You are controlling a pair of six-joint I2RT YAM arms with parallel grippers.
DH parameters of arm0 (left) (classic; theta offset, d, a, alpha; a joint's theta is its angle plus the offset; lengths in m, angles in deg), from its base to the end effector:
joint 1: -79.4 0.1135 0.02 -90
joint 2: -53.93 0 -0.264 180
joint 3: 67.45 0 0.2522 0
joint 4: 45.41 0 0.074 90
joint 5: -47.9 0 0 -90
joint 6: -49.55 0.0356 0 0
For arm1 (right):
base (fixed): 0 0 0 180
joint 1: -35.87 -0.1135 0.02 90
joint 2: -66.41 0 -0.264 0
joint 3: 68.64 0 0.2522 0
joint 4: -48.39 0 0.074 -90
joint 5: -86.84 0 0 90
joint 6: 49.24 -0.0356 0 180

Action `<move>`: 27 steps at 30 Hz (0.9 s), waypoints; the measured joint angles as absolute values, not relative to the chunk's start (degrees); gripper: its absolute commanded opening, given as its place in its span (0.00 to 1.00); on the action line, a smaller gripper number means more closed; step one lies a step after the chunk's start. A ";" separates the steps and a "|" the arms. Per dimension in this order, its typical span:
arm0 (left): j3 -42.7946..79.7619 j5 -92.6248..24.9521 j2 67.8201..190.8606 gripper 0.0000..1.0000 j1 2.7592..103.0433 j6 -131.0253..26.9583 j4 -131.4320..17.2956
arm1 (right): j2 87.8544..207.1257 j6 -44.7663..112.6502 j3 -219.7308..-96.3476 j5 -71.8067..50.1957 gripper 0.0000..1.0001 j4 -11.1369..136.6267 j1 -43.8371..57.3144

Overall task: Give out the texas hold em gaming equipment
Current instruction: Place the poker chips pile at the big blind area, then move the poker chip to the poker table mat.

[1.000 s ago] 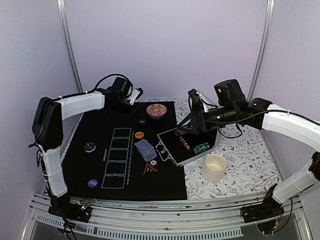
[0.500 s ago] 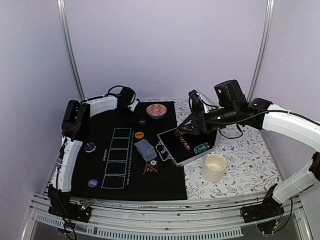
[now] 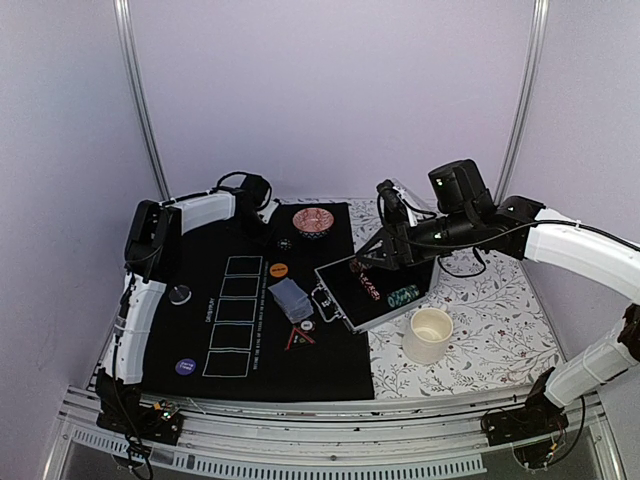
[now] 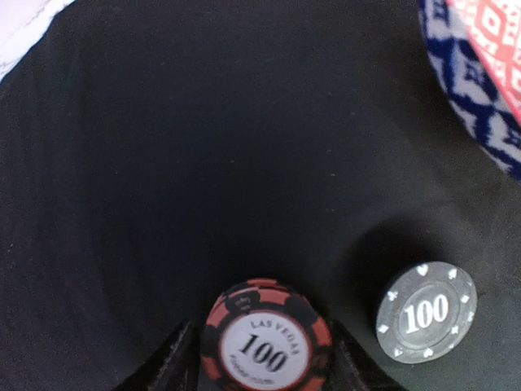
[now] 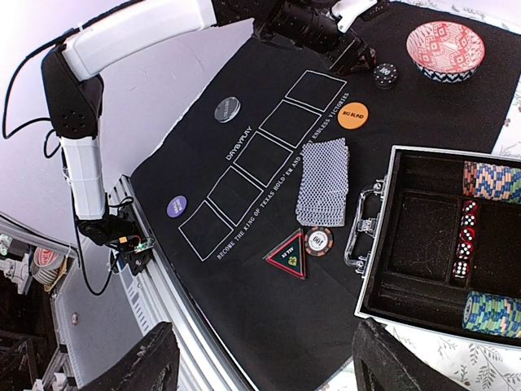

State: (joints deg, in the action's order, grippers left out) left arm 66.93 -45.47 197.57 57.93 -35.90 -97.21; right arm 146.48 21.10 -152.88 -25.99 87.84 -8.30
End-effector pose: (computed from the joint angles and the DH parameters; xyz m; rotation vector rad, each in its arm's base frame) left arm 0.4982 -0.1937 0.1336 0.5734 2.5704 -0.0234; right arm 0.2150 0.2281 0.3302 -0.7303 2.2187 1.0337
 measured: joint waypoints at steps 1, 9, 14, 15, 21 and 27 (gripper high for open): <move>66.93 -45.50 197.57 0.56 57.93 -35.87 -97.30 | 146.48 21.12 -152.90 -25.99 0.75 87.82 -8.30; 67.04 -45.91 197.57 0.70 58.08 -35.59 -97.30 | 146.37 21.31 -152.88 -25.91 0.75 88.28 -8.30; 66.36 -45.02 196.76 0.76 57.99 -35.57 -97.19 | 145.94 21.45 -152.88 -25.78 0.75 88.41 -8.30; 65.51 -44.73 195.93 0.76 57.86 -35.59 -97.08 | 145.85 21.51 -152.88 -25.73 0.75 88.50 -8.30; 53.34 -45.06 181.50 0.76 56.11 -37.69 -93.67 | 145.04 21.62 -152.86 -25.49 0.75 88.74 -8.30; 31.90 -45.74 155.21 0.71 47.17 -39.26 -84.41 | 144.80 21.77 -151.66 -23.31 0.74 89.33 -8.34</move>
State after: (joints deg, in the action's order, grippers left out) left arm 31.90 -45.74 155.21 47.17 -39.26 -84.41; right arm 144.80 21.77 -151.66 -23.31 89.33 -8.34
